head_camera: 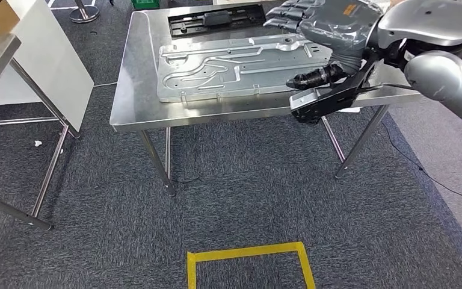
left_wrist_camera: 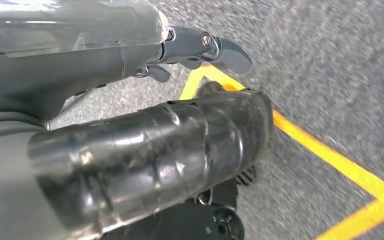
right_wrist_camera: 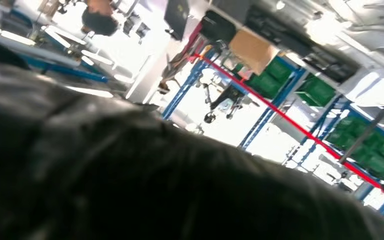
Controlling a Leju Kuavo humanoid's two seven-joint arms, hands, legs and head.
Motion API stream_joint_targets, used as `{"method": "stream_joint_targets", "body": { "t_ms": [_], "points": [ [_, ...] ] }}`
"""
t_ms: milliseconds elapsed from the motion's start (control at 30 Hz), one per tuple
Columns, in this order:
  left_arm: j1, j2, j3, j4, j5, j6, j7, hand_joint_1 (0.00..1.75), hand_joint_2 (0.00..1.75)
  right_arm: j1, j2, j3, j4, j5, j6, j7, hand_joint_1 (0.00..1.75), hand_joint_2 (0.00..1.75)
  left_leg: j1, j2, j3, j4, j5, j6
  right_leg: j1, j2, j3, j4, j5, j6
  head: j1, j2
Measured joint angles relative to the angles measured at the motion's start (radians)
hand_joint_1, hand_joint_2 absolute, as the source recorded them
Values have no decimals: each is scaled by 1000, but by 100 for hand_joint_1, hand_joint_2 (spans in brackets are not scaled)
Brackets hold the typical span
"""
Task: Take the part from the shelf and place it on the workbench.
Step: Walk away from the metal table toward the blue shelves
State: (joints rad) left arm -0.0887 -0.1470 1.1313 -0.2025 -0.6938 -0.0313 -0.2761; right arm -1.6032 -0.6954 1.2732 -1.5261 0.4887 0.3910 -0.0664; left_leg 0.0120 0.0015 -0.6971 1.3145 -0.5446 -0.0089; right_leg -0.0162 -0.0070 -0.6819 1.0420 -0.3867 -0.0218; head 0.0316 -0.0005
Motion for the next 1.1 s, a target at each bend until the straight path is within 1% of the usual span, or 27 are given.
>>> {"method": "stream_joint_targets", "body": {
  "t_ms": [33, 67, 133, 167, 200, 267, 300, 333, 400, 433, 467, 500, 533, 567, 633, 667, 700, 767, 800, 833, 900, 933, 967, 1000, 1033, 1067, 1100],
  "points": [
    [-1, 0, 0, 0, 0, 0, 0, 0, 0, 0, 0, 0, 0, 0, 0, 0, 0, 0, -1, 0, 43, -40, 29, 5, 2, 1, -15, 1, 13, 2, 0, 0],
    [-2, 1, 0, 0, -1, 0, -1, 0, 0, -1, 0, 0, 0, 0, 0, 0, 0, 0, -4, 0, 97, -104, 39, 14, 3, 1, -27, 1, 25, 4, 0, 0],
    [-3, 3, 1, -1, -1, -1, -3, 0, 0, -2, -1, 0, -1, 0, 0, 0, 0, 0, -11, 0, 198, -245, 15, 29, 4, -2, -37, -1, 46, 12, 0, 0],
    [-3, 4, 1, -2, -2, -1, -4, 0, 0, -3, -1, -1, -1, 0, 0, 0, 0, 0, -15, 0, 223, -290, -1, 34, 2, -4, -37, -5, 56, 18, 0, 0],
    [-3, 3, 1, -2, -2, -1, -5, 0, 0, -4, -2, -1, -2, 0, 0, 0, 0, 0, -18, 0, 230, -312, 0, 37, 0, -6, -35, -13, 69, 25, -2, 0],
    [-4, 3, 1, -2, -2, -1, -7, 0, 0, -4, -3, -1, -2, 0, 0, 0, 0, 0, -15, 4, 215, -327, 31, 49, -2, -6, -39, -24, 76, 37, -4, 0],
    [-4, 3, 1, -2, -2, -1, -7, 0, 0, -5, -4, -1, -3, 0, 0, 0, 0, 0, -12, 8, 205, -334, 50, 57, -2, -2, -47, -12, 49, 40, -4, 0],
    [-4, 3, 1, -2, -2, -1, -7, 0, 0, -5, -6, -1, -3, 0, 0, 0, 0, 0, -9, 11, 191, -340, 70, 62, -2, 1, -58, 21, 0, 43, -4, 0],
    [-4, 3, 2, -2, -2, -1, -7, 0, 0, -6, -8, -1, -3, -1, 0, 0, 0, 0, -10, 15, 156, -339, 101, 67, -5, 4, -77, 140, -113, 49, -4, 0],
    [-3, 2, 2, -2, -2, -1, -7, 0, 0, -5, -9, 0, -3, -1, 0, 0, 0, 0, -10, 15, 136, -336, 114, 66, -6, 4, -81, 204, -140, 53, -4, 0],
    [-3, 2, 2, -2, -2, -2, -7, 0, 0, -5, -10, 0, -3, -1, 0, 0, 0, 0, -10, 16, 114, -330, 127, 64, -7, 4, -78, 251, -139, 57, -4, 0],
    [-3, 2, 2, -2, -2, -2, -7, 0, 0, -5, -11, 0, -3, -1, 0, 0, 0, 0, -9, 16, 92, -323, 139, 62, -8, 4, -62, 271, -118, 59, -4, 0],
    [-3, 2, 2, -2, -2, -2, -7, 0, 0, -5, -12, 0, -3, -2, 0, 0, 0, 0, -8, 16, 70, -315, 149, 58, -9, 4, -29, 257, -90, 61, -4, 0],
    [-4, 2, 2, -2, -2, -2, -7, 0, 0, -6, -12, 0, -4, -2, 0, 0, 0, 0, -7, 16, 50, -304, 158, 54, -11, 4, 21, 208, -80, 62, -4, 0],
    [-4, 1, 2, -2, -2, -2, -7, 0, 0, -7, -11, 0, -5, -2, 0, 0, 0, 0, -9, 13, 23, -288, 174, 43, -8, 5, 128, 70, -114, 57, -4, 0],
    [-3, 1, 2, -2, -3, -2, -7, 0, 0, -8, -11, 0, -6, -3, 0, 0, 0, 0, -10, 12, 16, -284, 183, 38, -5, 5, 159, 20, -138, 52, -4, 0],
    [-3, 1, 2, -2, -3, -3, -7, 0, 0, -8, -12, 0, -7, -5, 0, 0, 0, 0, -11, 10, 12, -285, 194, 33, -1, 6, 168, -4, -147, 46, -5, 0],
    [0, 1, 2, -2, -3, -3, -8, 0, 0, -9, -12, 0, -8, -9, 2, 0, 0, 0, -9, 9, 5, -289, 210, 22, -1, 4, 152, -7, -130, 30, -5, 0],
    [1, 1, 3, -2, -4, -3, -8, 0, 0, -9, -13, 1, -9, -10, 2, 0, 0, 0, -7, 8, -4, -280, 195, 17, -2, 2, 141, -8, -116, 21, -5, 0],
    [2, 1, 3, -2, -4, -3, -8, 0, 0, -10, -13, 1, -9, -12, 2, 0, 0, 0, -6, 6, -16, -253, 157, 11, -4, -1, 128, -9, -102, 12, -5, 0],
    [3, 0, 3, -2, -4, -4, -7, 0, 0, -11, -13, 2, -11, -13, 2, 0, 0, 0, -2, 6, -46, -144, 42, 2, -4, -3, 95, -11, -72, 0, -5, 0],
    [3, -1, 3, -2, -4, -4, -7, 0, 0, -11, -14, 2, -11, -13, 2, 0, 0, 0, 0, 5, -57, -79, 1, -1, -3, -2, 75, -10, -57, -1, -5, 0],
    [2, -1, 3, -2, -4, -4, -7, 0, 0, -11, -14, 3, -12, -13, 2, 0, 0, 0, 0, 5, -58, -25, -14, -3, -2, -1, 55, -9, -42, -1, -5, 0],
    [1, -1, 3, -2, -4, -4, -7, 0, 0, -11, -14, 3, -13, -13, 2, 0, 0, 0, 0, 5, -48, 5, -3, -3, -1, 1, 35, -8, -26, 1, -6, 0],
    [0, -1, 3, -2, -4, -4, -7, 0, 0, -11, -15, 4, -13, -13, 2, 0, 0, 0, 0, 5, -22, 6, 26, -1, 0, 2, 15, -6, -11, 3, -6, 0],
    [-1, -1, 3, -2, -4, -4, -7, 0, 0, -11, -16, 4, -14, -14, 2, 0, 0, 0, 0, 5, 21, -26, 54, 2, 0, 4, -4, -5, 4, 6, -6, 0],
    [-3, 0, 3, -2, -4, -4, -7, 0, 0, -12, -17, 4, -15, -14, 2, 0, 0, 0, -1, 4, 81, -88, 59, 8, 1, 4, -19, -3, 18, 10, -6, 0]
  ]
}}
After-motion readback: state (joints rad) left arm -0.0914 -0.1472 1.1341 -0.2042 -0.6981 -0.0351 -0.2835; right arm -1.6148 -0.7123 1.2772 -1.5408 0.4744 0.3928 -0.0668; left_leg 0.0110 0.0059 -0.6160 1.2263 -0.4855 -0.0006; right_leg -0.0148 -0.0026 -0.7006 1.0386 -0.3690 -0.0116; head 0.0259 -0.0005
